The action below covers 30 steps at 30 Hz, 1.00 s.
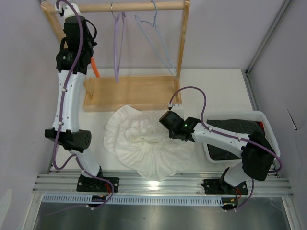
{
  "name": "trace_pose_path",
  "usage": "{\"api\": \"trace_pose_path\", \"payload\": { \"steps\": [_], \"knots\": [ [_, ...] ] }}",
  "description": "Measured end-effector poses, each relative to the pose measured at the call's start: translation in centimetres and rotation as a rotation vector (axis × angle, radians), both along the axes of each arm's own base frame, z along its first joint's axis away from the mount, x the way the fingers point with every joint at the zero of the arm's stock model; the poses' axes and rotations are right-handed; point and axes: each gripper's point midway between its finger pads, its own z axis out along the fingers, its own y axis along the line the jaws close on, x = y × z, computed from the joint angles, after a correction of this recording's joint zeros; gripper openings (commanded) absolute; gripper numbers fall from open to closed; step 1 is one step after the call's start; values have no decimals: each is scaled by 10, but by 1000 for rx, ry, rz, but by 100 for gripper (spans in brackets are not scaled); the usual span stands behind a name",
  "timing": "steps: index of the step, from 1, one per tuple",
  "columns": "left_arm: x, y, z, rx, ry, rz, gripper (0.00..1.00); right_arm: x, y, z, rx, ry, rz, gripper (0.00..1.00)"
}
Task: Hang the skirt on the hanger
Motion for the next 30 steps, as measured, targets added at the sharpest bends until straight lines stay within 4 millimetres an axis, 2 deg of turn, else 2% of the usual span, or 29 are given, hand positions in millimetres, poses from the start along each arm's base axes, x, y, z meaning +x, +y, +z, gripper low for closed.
{"api": "trace_pose_path", "payload": {
  "steps": [4,5,6,8,14,24,30],
  "knots": [
    [0,0,0,1,0,0,23,0,0,-1,-3,1,3,0],
    [0,0,0,1,0,0,12,0,0,-1,-5,1,5,0],
    [0,0,1,-1,-2,0,6,0,0,-1,-6,1,6,0],
    [-1,0,1,8,-1,-2,0,1,0,-1,-7,2,6,0],
    [0,-6,10,17,-25,-51,0,2,2,1,-8,-1,12,0],
    [-15,-24,48,27,-127,-186,0,4,2,3,-9,-3,12,0],
    [-31,-28,44,40,-109,-231,0,5,3,4,-10,-5,16,0]
  ]
}}
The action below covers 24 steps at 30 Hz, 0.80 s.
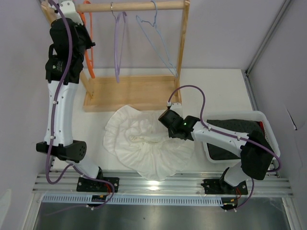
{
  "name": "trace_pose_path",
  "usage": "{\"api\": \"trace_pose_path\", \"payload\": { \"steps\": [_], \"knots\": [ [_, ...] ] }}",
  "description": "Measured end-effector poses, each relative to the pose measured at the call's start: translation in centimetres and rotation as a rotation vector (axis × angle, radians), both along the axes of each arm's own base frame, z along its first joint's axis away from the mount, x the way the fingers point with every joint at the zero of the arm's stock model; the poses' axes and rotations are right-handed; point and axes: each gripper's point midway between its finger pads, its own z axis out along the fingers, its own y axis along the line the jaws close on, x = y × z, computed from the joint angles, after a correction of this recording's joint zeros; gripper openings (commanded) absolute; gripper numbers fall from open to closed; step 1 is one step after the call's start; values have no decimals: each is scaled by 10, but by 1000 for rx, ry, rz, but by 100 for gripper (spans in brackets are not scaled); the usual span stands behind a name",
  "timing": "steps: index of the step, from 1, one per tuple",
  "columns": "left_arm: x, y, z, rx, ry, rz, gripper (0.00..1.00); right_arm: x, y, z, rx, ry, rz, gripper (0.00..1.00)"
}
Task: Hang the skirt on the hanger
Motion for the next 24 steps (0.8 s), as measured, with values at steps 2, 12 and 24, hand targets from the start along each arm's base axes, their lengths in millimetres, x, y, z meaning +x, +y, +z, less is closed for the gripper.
{"api": "trace_pose_path", "payload": {
  "steps": [2,12,24],
  "knots": [
    [-7,-1,0,0,-1,-14,0,0,0,0,0,0,0,0],
    [-48,0,-27,1,46,-42,0,0,0,-1,-4,1,4,0],
    [-89,4,-116,-26,220,-34,0,0,0,-1,-6,2,8,0]
  ]
}}
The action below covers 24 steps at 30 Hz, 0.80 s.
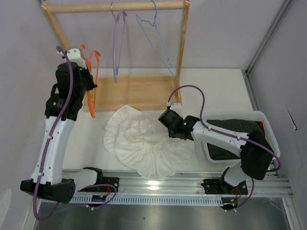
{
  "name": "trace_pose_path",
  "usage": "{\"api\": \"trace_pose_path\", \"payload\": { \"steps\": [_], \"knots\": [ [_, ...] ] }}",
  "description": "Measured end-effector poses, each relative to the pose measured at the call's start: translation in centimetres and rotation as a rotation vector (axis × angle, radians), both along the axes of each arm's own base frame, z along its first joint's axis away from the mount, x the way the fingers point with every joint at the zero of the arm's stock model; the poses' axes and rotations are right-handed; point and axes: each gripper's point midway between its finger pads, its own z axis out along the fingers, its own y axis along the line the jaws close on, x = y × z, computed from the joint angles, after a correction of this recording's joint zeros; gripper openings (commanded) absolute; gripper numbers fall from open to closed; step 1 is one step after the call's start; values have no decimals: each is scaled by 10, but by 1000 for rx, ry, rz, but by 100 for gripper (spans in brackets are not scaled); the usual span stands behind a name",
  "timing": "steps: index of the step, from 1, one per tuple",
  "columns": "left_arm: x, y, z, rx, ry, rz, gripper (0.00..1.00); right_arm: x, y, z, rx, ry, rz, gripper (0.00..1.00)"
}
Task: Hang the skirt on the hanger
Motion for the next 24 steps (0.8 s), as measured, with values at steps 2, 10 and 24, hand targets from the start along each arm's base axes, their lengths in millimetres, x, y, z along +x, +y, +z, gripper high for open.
{"api": "trace_pose_path", "payload": {
  "steps": [2,10,24],
  "knots": [
    [-13,-1,-22,-10,33,-10,0,0,0,0,0,1,3,0],
    [-74,-23,-107,-74,169,-161,0,4,0,5,0,1,12,0],
    [-146,-72,-125,-189,153,-488,0,13,-1,14,12,14,28,0]
  ]
}}
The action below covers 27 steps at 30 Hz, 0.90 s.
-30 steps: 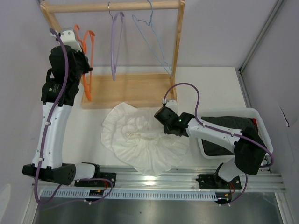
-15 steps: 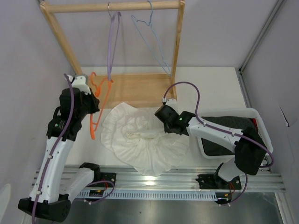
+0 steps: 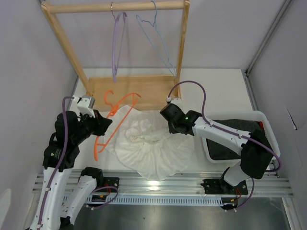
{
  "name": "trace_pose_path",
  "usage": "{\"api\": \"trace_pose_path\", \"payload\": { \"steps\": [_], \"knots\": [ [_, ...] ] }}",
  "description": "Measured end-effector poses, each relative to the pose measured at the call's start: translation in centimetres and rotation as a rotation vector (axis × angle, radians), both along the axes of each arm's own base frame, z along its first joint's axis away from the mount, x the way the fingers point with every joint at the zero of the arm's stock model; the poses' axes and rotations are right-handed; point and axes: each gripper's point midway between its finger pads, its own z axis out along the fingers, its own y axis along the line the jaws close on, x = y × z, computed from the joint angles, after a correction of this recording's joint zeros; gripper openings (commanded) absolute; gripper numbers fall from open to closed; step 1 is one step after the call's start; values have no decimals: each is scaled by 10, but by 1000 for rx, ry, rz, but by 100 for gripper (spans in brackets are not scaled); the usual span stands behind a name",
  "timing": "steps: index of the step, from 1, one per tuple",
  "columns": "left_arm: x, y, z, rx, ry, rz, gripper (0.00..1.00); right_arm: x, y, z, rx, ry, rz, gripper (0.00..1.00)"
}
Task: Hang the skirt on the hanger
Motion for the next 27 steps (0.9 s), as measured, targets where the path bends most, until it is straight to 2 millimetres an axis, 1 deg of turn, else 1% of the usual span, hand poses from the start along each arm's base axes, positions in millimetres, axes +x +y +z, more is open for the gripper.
{"api": "trace_pose_path", "payload": {
  "steps": [3,6,13,17,23,27],
  "knots": [
    [-11,-11,1,-24,-4,-77,0,2,2,0,5,6,3,0],
    [-20,-21,-2,-42,-3,-144,0,1,1,-2,5,18,7,0],
    [-50,-45,-19,-97,18,-309,0,3,2,-6,1,40,18,0],
    [-65,-57,-18,-122,17,-406,0,4,2,-6,-1,47,21,0],
    [-75,-66,-18,-128,25,-474,0,6,2,-7,6,59,28,0],
    [-79,-69,-24,-114,54,-499,0,6,1,-7,11,66,30,0]
  ]
}}
